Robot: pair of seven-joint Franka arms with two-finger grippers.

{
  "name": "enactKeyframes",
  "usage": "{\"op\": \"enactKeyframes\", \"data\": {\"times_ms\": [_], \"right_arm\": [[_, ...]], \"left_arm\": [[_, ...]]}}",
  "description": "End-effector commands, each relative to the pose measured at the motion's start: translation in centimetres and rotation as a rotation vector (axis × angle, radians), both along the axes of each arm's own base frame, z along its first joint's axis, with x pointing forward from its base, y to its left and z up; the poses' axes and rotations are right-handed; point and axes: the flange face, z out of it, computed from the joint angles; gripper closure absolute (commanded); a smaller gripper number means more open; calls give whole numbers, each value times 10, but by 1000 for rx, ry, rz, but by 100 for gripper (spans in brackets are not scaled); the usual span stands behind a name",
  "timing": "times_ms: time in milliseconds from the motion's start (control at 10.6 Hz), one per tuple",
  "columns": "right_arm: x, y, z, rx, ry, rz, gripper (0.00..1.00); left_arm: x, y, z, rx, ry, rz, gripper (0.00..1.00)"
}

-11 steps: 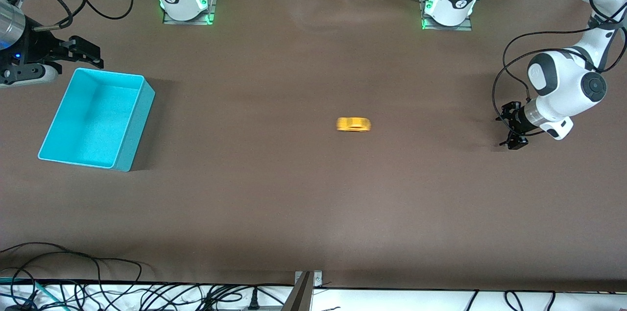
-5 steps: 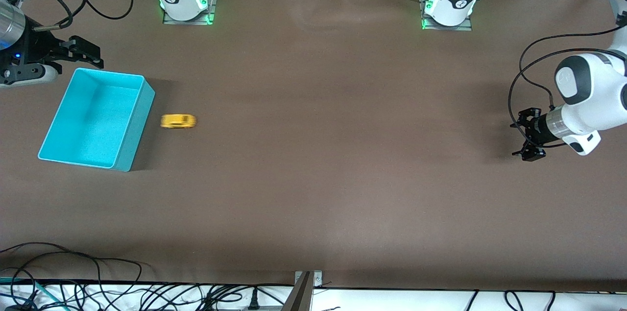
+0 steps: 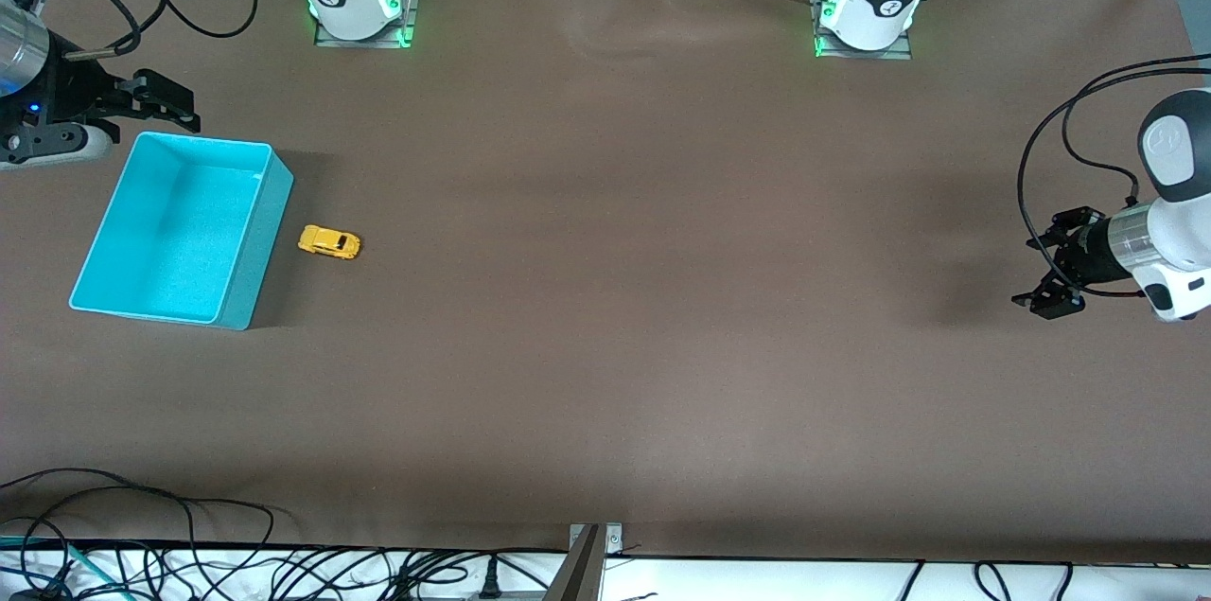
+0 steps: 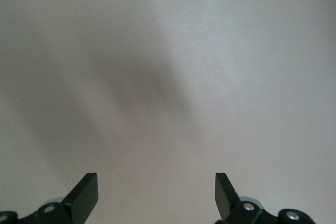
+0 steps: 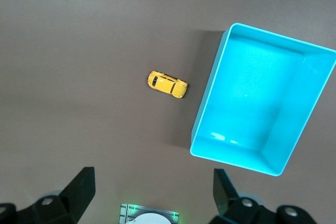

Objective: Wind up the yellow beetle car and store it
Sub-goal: 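Release the wound car with the left gripper and raise the gripper, then move the right gripper over the yellow car beside the teal box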

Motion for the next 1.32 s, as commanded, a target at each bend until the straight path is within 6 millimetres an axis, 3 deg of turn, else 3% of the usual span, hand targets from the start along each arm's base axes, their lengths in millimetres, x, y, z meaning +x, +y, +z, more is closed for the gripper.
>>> {"op": "enactKeyframes", "data": {"times_ms": [0,189,378,567,1039,1228], "right_arm": [[3,-1,0,23,10,6,0],[8,1,-9,25,18,9,0],[18,5,-22,27,27,14,0],[28,14,-41,83,47,14,0],[42,49,-74,91,71,68,0],[43,56,-87,85,49,93,0]], "left_arm": [[10,-30,31,45,-6,-206,2],[15,-74,53,121,-34,-401,0],[20,-97,92,162,-80,-563,0],[21,-100,109,160,-105,-677,0],[-6,-133,176,211,-162,-794,0],[-8,-124,212,226,-209,-773,0]]}}
